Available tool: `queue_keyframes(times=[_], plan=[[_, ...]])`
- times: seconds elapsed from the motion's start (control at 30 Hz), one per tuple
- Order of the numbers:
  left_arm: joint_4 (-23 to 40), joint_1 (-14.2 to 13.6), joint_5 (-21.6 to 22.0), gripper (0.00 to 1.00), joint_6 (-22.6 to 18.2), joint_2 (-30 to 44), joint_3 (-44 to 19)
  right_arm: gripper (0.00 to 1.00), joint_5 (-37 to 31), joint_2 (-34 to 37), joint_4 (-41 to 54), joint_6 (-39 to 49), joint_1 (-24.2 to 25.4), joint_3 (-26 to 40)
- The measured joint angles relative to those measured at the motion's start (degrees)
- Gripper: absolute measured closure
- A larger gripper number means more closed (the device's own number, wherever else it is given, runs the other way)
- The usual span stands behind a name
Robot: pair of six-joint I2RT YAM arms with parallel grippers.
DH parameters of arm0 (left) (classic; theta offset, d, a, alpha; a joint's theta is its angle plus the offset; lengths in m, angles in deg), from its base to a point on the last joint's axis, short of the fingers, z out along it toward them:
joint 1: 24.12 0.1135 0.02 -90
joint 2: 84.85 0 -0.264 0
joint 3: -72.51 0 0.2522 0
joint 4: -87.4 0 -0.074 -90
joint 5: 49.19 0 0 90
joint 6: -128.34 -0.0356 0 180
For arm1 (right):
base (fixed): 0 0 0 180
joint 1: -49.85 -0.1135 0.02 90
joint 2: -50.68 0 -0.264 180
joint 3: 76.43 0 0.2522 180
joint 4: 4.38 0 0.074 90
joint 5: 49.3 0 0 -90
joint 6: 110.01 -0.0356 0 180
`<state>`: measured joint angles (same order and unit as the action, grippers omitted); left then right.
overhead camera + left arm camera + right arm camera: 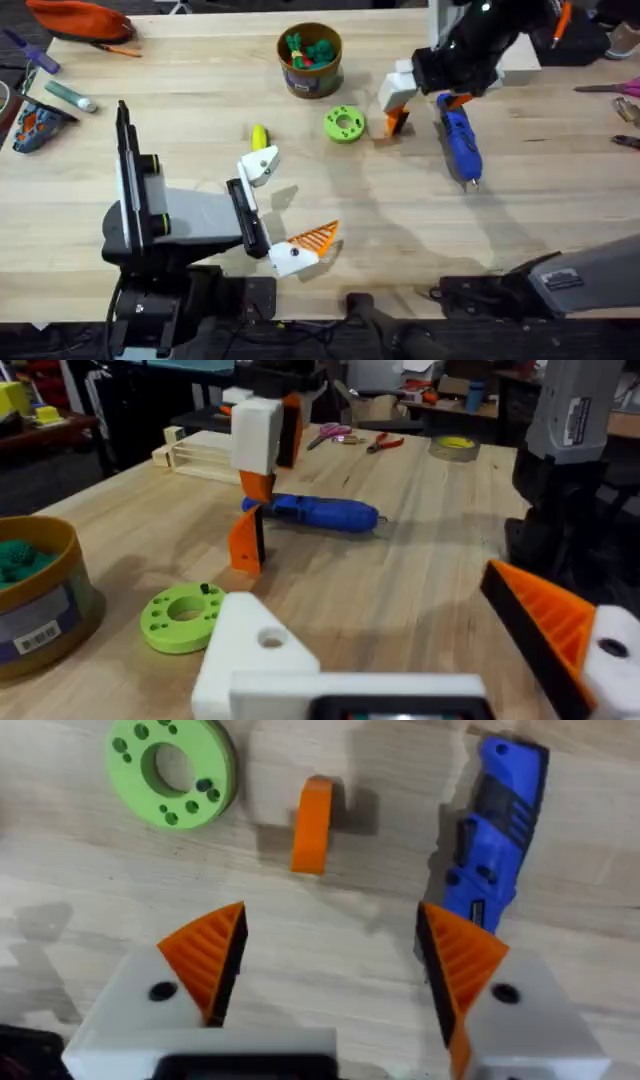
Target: Pick up the gripper from the table and insert it into the empty holder that is missing its gripper. Then pick up a screw, insert it into the mounting hole, and use the screwdriver to tighten it. Finally, clean up the table by picking up the vegetable and placing it into the bucket.
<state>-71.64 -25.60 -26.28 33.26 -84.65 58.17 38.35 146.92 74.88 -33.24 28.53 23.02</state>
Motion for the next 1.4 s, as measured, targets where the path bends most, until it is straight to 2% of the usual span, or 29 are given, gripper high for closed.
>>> queue_keyframes(times=[0.83,1.03,1.4], plan=[[0.0,0.0,0.0,0.015,0.0,0.0,0.0,0.054,-1.47,9.15,-5.55,0.4,-2.14,0.2],[0.0,0.0,0.0,0.015,0.0,0.0,0.0,0.133,-1.49,10.76,-5.86,0.4,-1.98,0.2],[0.0,0.0,0.0,0.015,0.0,0.0,0.0,0.4,-1.47,10.76,-5.99,0.38,-1.27,0.3]])
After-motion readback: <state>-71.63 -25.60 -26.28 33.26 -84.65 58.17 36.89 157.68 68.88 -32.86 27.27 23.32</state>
